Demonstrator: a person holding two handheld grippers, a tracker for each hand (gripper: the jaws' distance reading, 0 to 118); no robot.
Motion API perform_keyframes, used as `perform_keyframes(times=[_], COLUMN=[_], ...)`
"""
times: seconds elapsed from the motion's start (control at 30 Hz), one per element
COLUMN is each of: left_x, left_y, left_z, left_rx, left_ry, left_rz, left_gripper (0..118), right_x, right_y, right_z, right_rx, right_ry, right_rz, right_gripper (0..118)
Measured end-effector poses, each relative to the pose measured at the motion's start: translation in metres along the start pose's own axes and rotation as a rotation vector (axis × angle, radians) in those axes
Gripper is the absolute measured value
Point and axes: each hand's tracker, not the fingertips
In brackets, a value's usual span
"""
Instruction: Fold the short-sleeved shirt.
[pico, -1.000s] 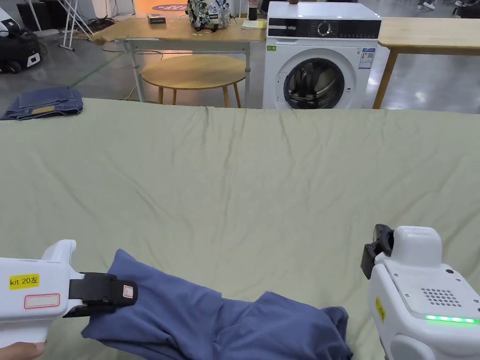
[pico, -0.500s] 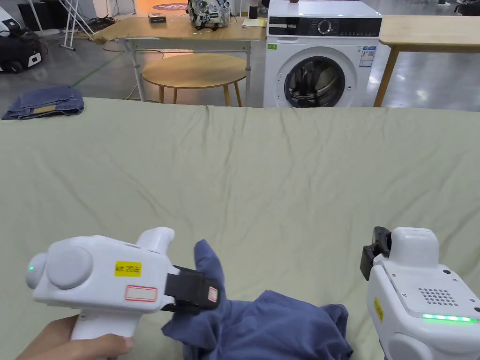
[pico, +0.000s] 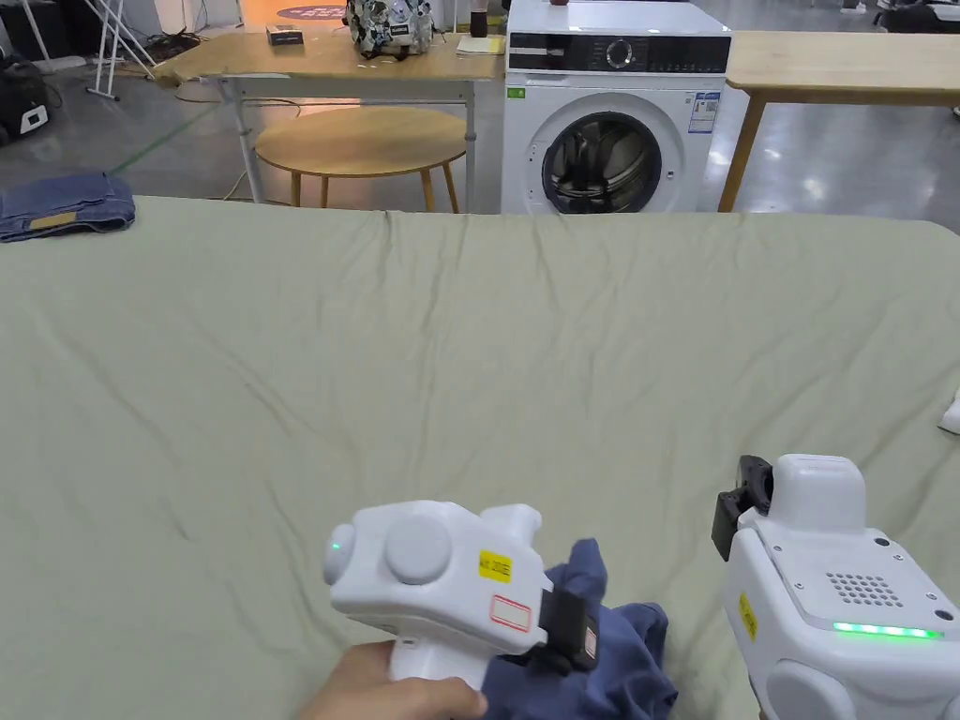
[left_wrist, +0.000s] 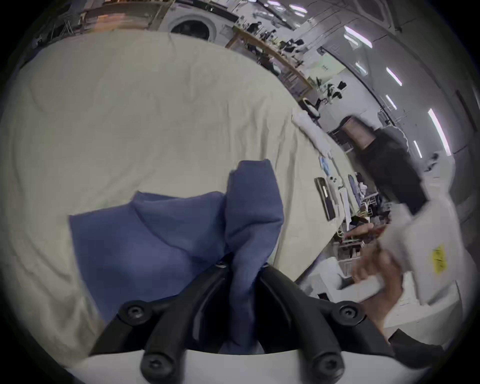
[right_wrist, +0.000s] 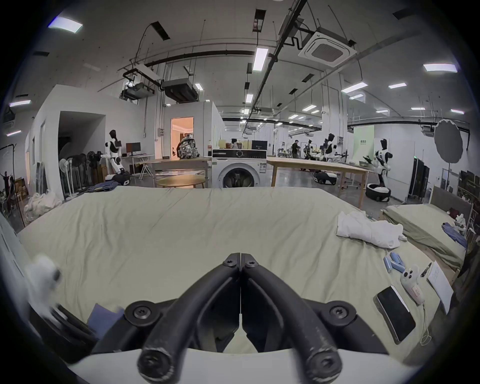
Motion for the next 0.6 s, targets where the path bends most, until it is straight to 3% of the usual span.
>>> perform_keyframes(times=[0.23, 0.3, 0.37, 0.4, 0.6], left_x=[-0.002, -0.003, -0.001, 0.001, -0.001], left_y=[-0.008, -0.009, -0.009, -0.009, -0.002], left_z=[-0.042, -0.036, -0.025, -0.017, 0.013], left_rx=[-0.048, -0.040, -0.033, -0.026, 0.075], left_ry=[0.042, 0.013, -0.046, -0.041, -0.107], left_rz=[0.041, 0.057, 0.067, 0.058, 0.053], left_gripper=[6, 19, 41, 46, 42], right_x=[0.005, 0.006, 0.006, 0.007, 0.008], right_y=[0.001, 0.001, 0.001, 0.001, 0.000], right_z=[0.001, 0.001, 0.002, 0.002, 0.003], right_rx=[0.004, 0.003, 0.004, 0.004, 0.001], right_ry=[-0.012, -0.012, -0.013, -0.013, -0.014], right_rz=[-0.003, -0.002, 0.002, 0.002, -0.005], right_gripper=[0, 0, 0, 0, 0])
